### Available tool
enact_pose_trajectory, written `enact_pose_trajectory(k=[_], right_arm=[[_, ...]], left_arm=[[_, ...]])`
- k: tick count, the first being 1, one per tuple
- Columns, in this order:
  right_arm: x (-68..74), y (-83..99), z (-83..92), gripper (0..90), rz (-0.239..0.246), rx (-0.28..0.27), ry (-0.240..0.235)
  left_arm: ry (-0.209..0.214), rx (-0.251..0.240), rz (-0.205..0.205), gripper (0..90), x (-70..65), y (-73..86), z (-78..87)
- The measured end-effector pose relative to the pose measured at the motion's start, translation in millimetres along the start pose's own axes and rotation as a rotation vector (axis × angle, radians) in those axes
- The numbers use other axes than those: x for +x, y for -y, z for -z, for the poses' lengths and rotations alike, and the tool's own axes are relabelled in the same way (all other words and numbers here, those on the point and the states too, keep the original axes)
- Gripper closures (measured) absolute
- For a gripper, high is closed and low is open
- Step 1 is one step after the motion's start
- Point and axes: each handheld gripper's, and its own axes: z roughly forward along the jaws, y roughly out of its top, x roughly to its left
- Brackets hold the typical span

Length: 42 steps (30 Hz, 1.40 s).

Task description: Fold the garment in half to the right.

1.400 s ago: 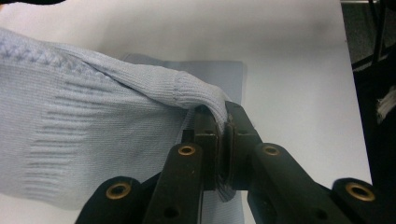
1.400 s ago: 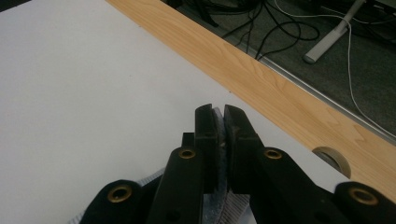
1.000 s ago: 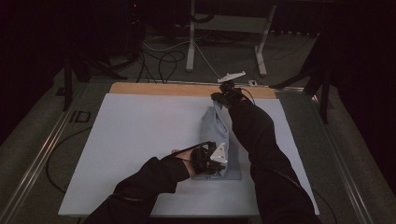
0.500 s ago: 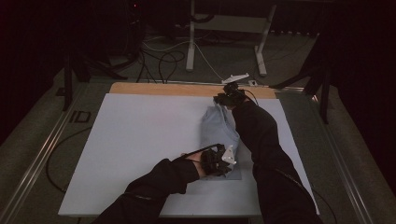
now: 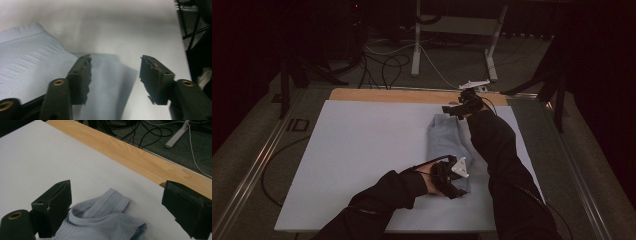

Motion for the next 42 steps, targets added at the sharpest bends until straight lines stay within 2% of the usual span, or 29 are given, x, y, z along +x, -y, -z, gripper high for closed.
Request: enact_pose_trajectory(k=[4,6,8,10,13,19,26,32,37,40,42], right_arm=[[2.2,4.1,2.6,9.0,0.013,0.005,-0.008],[3.8,6.0,5.1,9.0,0.015,-0.004,-0.017],[5.6,7.9,7.7,9.0,0.023,-0.005,-0.013],[7.2,9.4,10.2,9.0,0.033,-0.004,-0.012],[9.6,12.4,13.1,9.0,0.035,-0.008,-0.019],[15.3,18.2,17.6,9.0,0.048,-0.008,-0.033],[24.3,22.0,24.2,9.8,0.105,-0.013,-0.041],[29.7,25.1,28.5,10.1,0.128,-0.011,-0.034],[35.5,30.2,36.3,12.9,0.168,-0.044,-0.033],[35.9,32.8,39.2,13.6,0.152,-0.042,-0.059],[36.3,34.3,40.9,13.9,0.150,-0.041,-0.053]], left_arm=[[-0.001,-0.014,-0.001,34.1,-1.7,-0.1,8.6],[-0.011,-0.031,0.015,31.6,-2.2,0.7,13.4],[0.011,-0.036,0.032,24.7,-0.9,1.9,18.4],[0.018,-0.045,0.031,16.1,-0.7,3.9,22.5],[0.024,-0.055,0.037,12.7,-0.3,6.4,27.3],[0.015,-0.051,0.021,4.0,-0.8,8.4,33.0],[-0.002,-0.067,0.047,0.8,1.6,15.4,44.0],[-0.026,-0.061,0.060,0.5,4.1,23.8,55.8],[-0.046,-0.057,0.071,0.5,3.2,33.8,65.0],[-0.067,-0.063,0.080,0.5,3.5,41.7,71.4],[-0.078,-0.068,0.082,0.5,3.8,47.0,76.1]])
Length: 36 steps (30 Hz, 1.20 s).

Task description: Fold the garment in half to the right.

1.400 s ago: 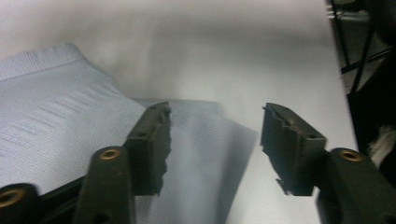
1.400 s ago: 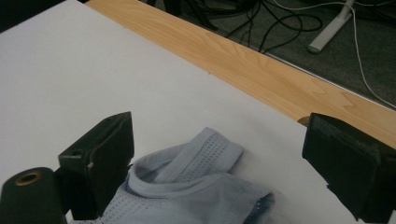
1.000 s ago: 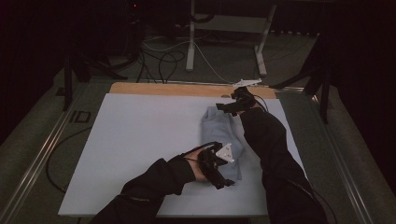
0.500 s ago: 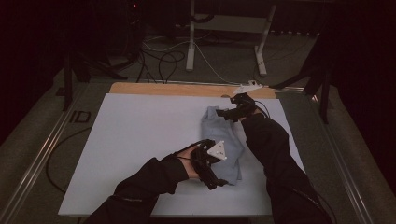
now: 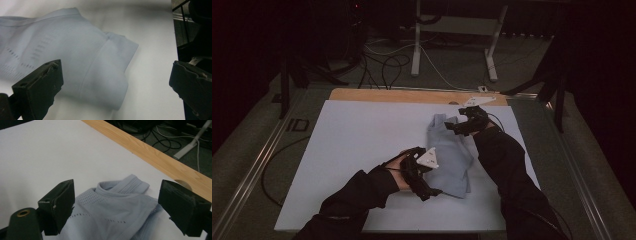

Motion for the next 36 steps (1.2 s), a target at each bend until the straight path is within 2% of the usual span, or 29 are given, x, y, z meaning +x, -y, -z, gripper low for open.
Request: enact_pose_trajectory(k=[4,7,10,13,16,18,19,20,24,26,29,35,36], right_arm=[[-0.8,4.1,5.0,13.4,-0.016,-0.030,0.022],[-2.4,6.5,8.8,12.5,-0.047,-0.061,0.009],[-4.2,9.4,11.0,11.5,-0.067,-0.061,0.011],[-5.5,13.0,11.1,9.6,-0.081,-0.067,0.017],[-10.3,18.1,7.1,9.6,-0.135,-0.048,0.008],[-12.0,22.8,4.5,9.6,-0.140,-0.039,0.012],[-12.0,22.8,4.5,9.6,-0.140,-0.039,0.012],[-13.2,25.2,2.5,9.6,-0.150,-0.031,0.001],[-17.2,36.2,-11.0,16.0,-0.173,0.025,0.001],[-18.7,40.0,-17.7,20.5,-0.168,0.056,0.009],[-24.3,44.9,-26.9,20.7,-0.186,0.084,0.029],[-34.4,55.4,-42.4,19.6,-0.235,0.155,0.064],[-36.0,57.3,-44.2,19.7,-0.249,0.161,0.054]], left_arm=[[-0.001,-0.009,0.015,0.5,2.0,9.1,9.7],[-0.010,-0.016,0.028,0.5,2.5,16.1,16.4],[-0.028,-0.021,0.032,0.5,2.5,25.6,22.9],[-0.041,-0.020,0.054,0.5,2.7,36.0,27.9],[-0.048,-0.011,0.069,0.5,1.9,49.2,34.3],[-0.055,-0.004,0.084,0.5,0.2,59.5,38.5],[-0.055,-0.004,0.084,0.5,0.2,59.5,38.5],[-0.065,0.002,0.099,0.5,-1.1,70.8,43.5],[-0.093,-0.012,0.157,0.5,-3.2,94.1,53.7],[-0.109,-0.025,0.180,0.5,-4.0,105.6,59.8],[-0.139,-0.042,0.222,0.5,-4.4,121.5,67.8],[-0.185,-0.070,0.281,0.6,-7.5,146.3,77.7],[-0.191,-0.076,0.287,0.6,-8.4,149.4,78.5]])
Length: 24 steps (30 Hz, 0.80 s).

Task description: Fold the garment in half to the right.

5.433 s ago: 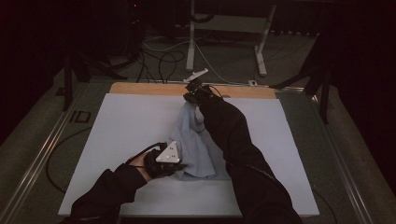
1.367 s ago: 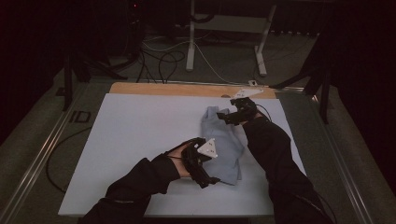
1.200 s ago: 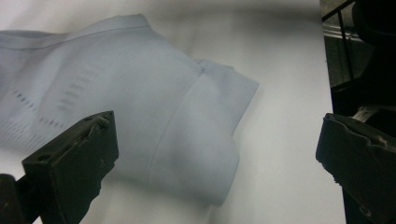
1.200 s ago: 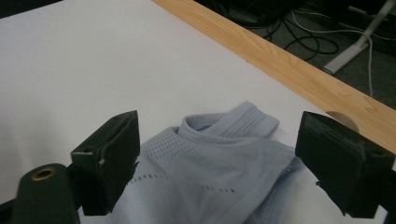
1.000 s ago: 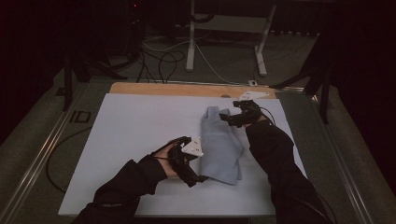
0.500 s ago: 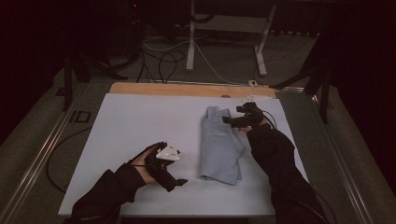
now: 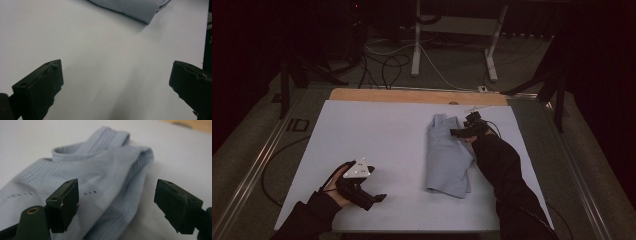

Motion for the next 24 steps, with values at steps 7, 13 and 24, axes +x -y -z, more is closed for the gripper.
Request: enact_pose_trajectory(k=[7,13,24], right_arm=[[-5.0,4.0,-6.6,31.3,-0.054,0.035,-0.030],[2.1,0.6,-5.1,76.4,0.004,0.057,-0.024],[33.1,-24.6,8.4,86.6,0.160,-0.039,-0.077]], left_arm=[[-0.022,-0.004,0.034,0.5,2.3,15.8,6.2],[-0.038,-0.018,0.075,0.5,5.7,28.5,11.9],[-0.055,-0.059,0.091,0.6,10.2,34.1,14.7]])
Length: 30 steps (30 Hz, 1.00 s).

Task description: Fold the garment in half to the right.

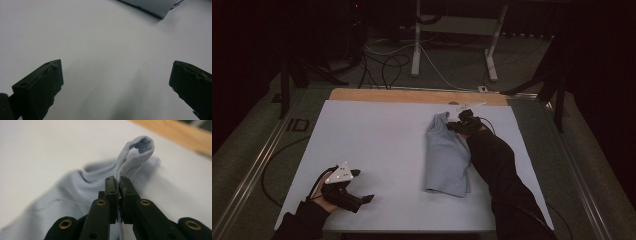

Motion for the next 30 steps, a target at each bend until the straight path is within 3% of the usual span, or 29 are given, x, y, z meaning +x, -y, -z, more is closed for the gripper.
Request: enact_pose_trajectory(k=[3,7,17,23,30], right_arm=[[2.4,-8.7,-0.7,86.6,0.025,-0.060,-0.041],[-6.6,-15.2,-6.8,86.6,-0.022,-0.085,-0.059],[-26.4,-6.3,-29.6,86.4,-0.113,0.002,0.019],[-29.3,-3.7,-35.7,86.2,-0.116,0.022,0.031],[-30.9,-2.2,-42.8,86.1,-0.126,0.080,0.068]], left_arm=[[-0.003,-0.004,-0.003,0.5,0.0,0.0,0.3],[-0.004,-0.012,0.005,0.6,2.2,0.2,1.2],[-0.007,-0.029,0.009,0.6,4.6,1.2,4.0],[-0.011,-0.030,0.011,0.6,5.0,1.7,4.0],[-0.013,-0.032,0.013,0.6,5.5,2.1,4.8]])
